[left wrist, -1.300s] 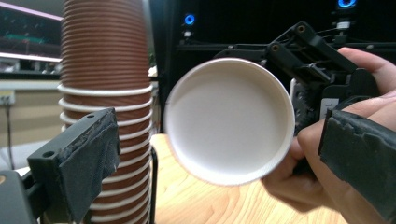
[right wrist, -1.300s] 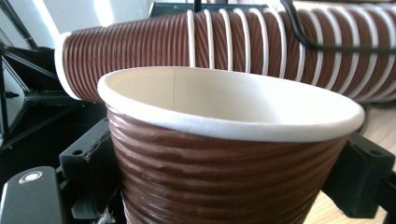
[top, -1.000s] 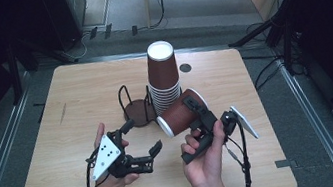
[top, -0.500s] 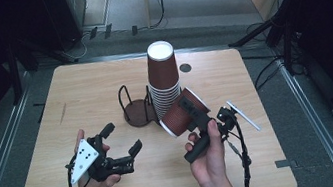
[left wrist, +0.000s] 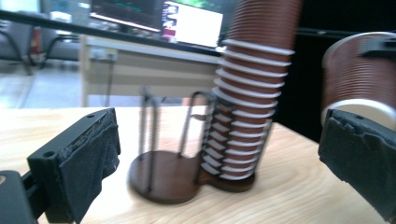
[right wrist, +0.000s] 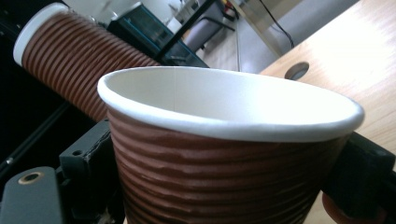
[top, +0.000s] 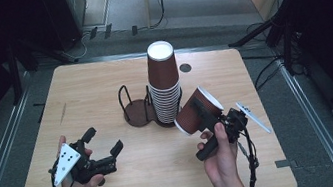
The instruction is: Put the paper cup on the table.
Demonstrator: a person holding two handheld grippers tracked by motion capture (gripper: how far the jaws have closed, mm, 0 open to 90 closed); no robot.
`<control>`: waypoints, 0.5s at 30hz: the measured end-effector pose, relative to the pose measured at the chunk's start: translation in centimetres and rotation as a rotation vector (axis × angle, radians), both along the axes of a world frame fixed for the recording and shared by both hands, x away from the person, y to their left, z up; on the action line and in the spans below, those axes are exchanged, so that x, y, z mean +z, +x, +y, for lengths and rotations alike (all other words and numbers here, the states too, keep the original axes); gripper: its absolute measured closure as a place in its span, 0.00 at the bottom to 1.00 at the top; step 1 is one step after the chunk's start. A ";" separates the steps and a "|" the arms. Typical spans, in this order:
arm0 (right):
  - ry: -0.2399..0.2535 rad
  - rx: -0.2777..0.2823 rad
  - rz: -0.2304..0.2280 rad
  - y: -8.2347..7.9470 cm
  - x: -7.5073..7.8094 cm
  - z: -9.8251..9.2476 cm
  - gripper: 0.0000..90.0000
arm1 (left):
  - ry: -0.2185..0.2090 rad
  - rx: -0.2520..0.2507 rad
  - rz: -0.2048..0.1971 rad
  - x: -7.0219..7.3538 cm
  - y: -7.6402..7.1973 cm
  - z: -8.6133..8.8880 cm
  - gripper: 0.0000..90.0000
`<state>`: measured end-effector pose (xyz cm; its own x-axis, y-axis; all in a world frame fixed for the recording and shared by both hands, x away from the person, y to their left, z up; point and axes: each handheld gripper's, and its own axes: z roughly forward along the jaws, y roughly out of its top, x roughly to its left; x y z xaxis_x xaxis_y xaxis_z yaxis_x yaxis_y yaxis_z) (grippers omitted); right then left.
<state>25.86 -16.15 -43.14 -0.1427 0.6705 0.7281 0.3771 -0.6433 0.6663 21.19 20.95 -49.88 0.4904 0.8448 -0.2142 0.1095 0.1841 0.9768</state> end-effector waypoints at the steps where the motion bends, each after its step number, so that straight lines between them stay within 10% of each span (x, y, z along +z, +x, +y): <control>1: -0.001 -0.009 0.001 0.0 -0.1 -0.1 0.13 | 0.000 0.010 0.006 -0.3 0.1 0.4 0.00; 15: -0.174 -0.065 -0.137 1.0 -1.7 -1.4 0.13 | 0.043 0.124 0.064 -2.6 0.1 4.5 0.00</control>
